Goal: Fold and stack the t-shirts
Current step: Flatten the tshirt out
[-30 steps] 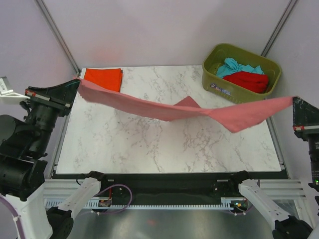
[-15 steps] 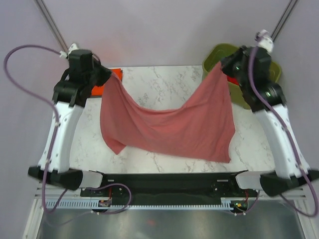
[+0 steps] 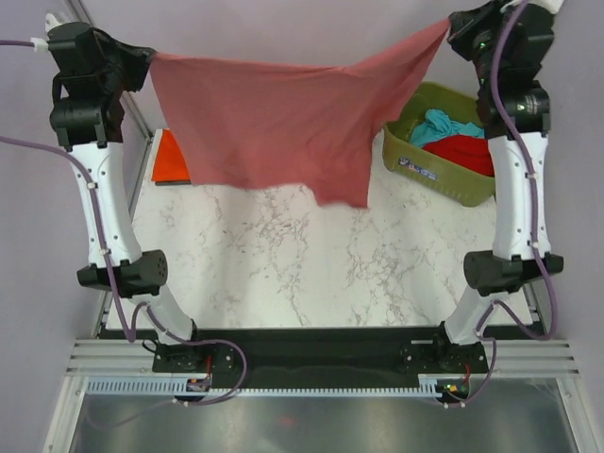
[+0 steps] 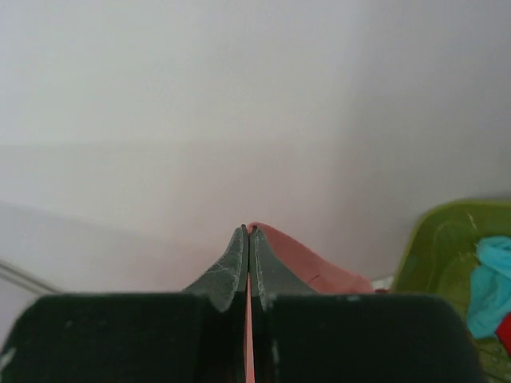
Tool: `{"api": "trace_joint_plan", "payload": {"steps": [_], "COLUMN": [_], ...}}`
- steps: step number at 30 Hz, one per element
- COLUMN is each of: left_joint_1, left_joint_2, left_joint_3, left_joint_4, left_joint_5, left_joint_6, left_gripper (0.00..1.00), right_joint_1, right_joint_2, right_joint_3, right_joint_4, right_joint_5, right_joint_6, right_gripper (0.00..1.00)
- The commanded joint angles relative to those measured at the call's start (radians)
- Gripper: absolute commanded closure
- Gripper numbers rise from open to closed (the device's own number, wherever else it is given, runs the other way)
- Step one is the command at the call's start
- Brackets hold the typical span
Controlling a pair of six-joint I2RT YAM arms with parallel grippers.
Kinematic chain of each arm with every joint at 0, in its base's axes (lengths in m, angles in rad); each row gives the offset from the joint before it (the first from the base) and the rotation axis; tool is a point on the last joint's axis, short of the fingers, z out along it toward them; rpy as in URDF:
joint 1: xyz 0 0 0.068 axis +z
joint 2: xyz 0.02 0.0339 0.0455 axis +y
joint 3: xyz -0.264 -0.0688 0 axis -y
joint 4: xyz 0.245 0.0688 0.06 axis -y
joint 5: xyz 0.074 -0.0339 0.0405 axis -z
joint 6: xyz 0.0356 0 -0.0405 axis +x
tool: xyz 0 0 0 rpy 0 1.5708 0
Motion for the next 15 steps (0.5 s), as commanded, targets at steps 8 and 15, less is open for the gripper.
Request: {"api": "trace_joint_plan", "payload": {"steps": [8,15], "left_joint_1": [-0.02,-0.023], "left_joint_2": [-0.551,-0.896], "left_joint_3": [-0.677,-1.108], "left_joint_4": [0.036,-0.012], "left_joint_5": [-0.052,-0.087], "left_joint_6": [0.082,0.167], "left_gripper": [0.98,0.98], "right_joint_1": [0.02,0.02], "right_joint_2": [-0.591,-0.93], "right_joint_3": [-0.565,-1.098], "right_joint_4": [0.029,-0.139], "right_joint_5": [-0.078,-0.178], "right_joint_6": [0.028,0.064], "right_gripper": [1.0,1.0]}}
